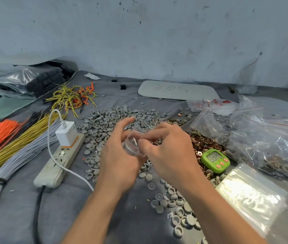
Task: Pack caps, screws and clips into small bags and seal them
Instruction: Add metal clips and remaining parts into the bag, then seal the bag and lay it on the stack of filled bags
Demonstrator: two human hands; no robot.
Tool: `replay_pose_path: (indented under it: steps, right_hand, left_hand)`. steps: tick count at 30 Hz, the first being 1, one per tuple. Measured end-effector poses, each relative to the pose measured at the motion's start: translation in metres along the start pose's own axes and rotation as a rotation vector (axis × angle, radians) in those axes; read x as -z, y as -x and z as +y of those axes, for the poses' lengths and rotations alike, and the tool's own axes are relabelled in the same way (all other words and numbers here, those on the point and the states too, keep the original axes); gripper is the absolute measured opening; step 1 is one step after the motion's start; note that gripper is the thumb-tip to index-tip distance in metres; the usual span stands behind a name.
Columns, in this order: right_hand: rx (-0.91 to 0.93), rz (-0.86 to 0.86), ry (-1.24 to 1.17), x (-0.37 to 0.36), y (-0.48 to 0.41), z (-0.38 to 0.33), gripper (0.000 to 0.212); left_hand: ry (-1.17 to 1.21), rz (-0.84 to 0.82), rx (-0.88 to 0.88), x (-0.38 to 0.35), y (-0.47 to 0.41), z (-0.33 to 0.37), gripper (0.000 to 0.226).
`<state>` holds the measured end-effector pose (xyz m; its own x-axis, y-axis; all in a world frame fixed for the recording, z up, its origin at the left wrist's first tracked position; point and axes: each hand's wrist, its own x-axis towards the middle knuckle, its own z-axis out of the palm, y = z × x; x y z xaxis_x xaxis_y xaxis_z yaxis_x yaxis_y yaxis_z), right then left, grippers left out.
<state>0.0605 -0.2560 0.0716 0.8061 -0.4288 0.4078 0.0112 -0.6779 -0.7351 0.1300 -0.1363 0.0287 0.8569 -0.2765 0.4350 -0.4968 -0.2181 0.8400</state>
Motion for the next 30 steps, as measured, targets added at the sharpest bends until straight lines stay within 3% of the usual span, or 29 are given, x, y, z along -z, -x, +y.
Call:
replay_pose_path:
  steps: [5, 10, 12, 15, 17, 19, 22, 27, 30]
  right_hand:
    - [-0.066, 0.135, -0.148, 0.008, 0.0, 0.01, 0.006]
    - [-0.174, -0.321, -0.31, 0.001, 0.01, 0.007, 0.036]
    - [-0.196, -0.299, -0.286, -0.005, 0.009, 0.009, 0.044]
    - [-0.179, -0.159, -0.242, 0.0, 0.004, 0.015, 0.04]
    - [-0.167, -0.099, -0.21, 0.007, 0.001, 0.022, 0.039]
    - [-0.17, -0.067, -0.198, 0.013, -0.001, 0.027, 0.039]
    - [-0.219, -0.059, -0.281, 0.019, -0.003, 0.033, 0.036]
    - [-0.31, -0.105, -0.394, 0.023, -0.005, 0.04, 0.017]
    - [-0.328, -0.113, -0.499, 0.022, -0.006, 0.042, 0.016]
  left_hand:
    - [0.03, 0.013, 0.029, 0.001, 0.0, 0.005, 0.088]
    - [-0.031, -0.008, -0.001, 0.004, 0.001, 0.008, 0.106]
    - [-0.086, -0.029, 0.026, 0.005, 0.002, 0.011, 0.117]
    - [0.024, -0.077, 0.12, 0.009, 0.003, 0.013, 0.118]
    - [0.175, -0.084, 0.158, 0.013, 0.001, 0.012, 0.105]
    - [0.36, -0.058, 0.223, 0.017, -0.002, 0.01, 0.068]
    - [0.363, -0.006, 0.297, 0.021, -0.005, 0.006, 0.024]
    - [0.359, 0.028, 0.29, 0.023, -0.006, 0.005, 0.014]
    - [0.365, 0.045, 0.284, 0.021, -0.006, 0.006, 0.011]
